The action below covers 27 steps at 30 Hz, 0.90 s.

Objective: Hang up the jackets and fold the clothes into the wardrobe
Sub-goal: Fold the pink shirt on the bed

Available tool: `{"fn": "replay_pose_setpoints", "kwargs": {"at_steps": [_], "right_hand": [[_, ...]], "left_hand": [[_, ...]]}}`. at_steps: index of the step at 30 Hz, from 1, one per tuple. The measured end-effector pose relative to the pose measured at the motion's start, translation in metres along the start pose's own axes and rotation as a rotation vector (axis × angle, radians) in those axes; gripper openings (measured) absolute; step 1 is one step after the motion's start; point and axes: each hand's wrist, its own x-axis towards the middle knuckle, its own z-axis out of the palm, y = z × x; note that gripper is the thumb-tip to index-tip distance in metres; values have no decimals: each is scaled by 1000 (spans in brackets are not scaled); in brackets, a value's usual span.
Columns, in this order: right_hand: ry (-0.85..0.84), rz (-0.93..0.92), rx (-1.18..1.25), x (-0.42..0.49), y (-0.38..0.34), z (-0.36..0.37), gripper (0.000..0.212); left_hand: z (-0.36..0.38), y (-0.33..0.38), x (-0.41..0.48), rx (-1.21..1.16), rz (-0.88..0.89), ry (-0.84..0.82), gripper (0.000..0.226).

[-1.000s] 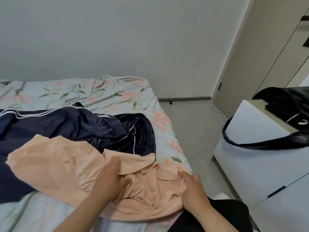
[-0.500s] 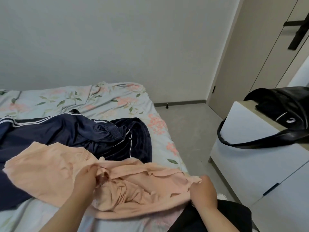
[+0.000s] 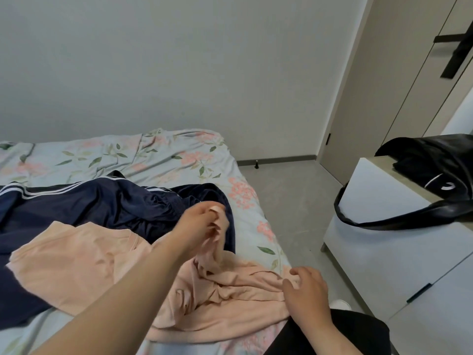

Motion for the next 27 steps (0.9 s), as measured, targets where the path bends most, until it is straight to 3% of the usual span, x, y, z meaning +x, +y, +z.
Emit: {"fn": "replay_pose_setpoints", "kwargs": {"at_steps": [4,6,8,10,12,13,16,18,20,22,24,27], "right_hand": [[3,-113,42,-3,-2,0,17],[-5,-148,60,-4,-1,1,19],[-5,-199,53,-3,1,1,17],[-10,-248,21,0,2,3,17],[-24,-303,-42,0,-1,7,17],[-21,-339,-79,0,-3,9,18],[-18,-464,-179,-2,-8,15,31],[-73,-567,-248,-5,-11,20,41],[-180,-622,-285,-9,-14,23,51],[-306,-637,-319,-12,-18,23,61],[-378,-680,-264,-15,-24,21,62],[-524,-696,-100,-22,-35,27,57]], "left_hand": [[47,-16,-15,273,-45,-322,34],[50,-31,-29,362,-49,-399,37],[38,-48,-42,357,11,-274,32],[11,-67,-55,387,90,48,27],[-24,-88,-67,664,138,371,27],[-41,-97,-71,798,126,427,35],[-68,-119,-78,1102,-44,151,48],[-68,-132,-78,1224,-23,56,37],[-61,-135,-76,1063,40,146,14],[-53,-143,-76,844,138,198,46],[-40,-148,-79,759,251,72,58],[-9,-152,-86,763,444,-173,42]]}}
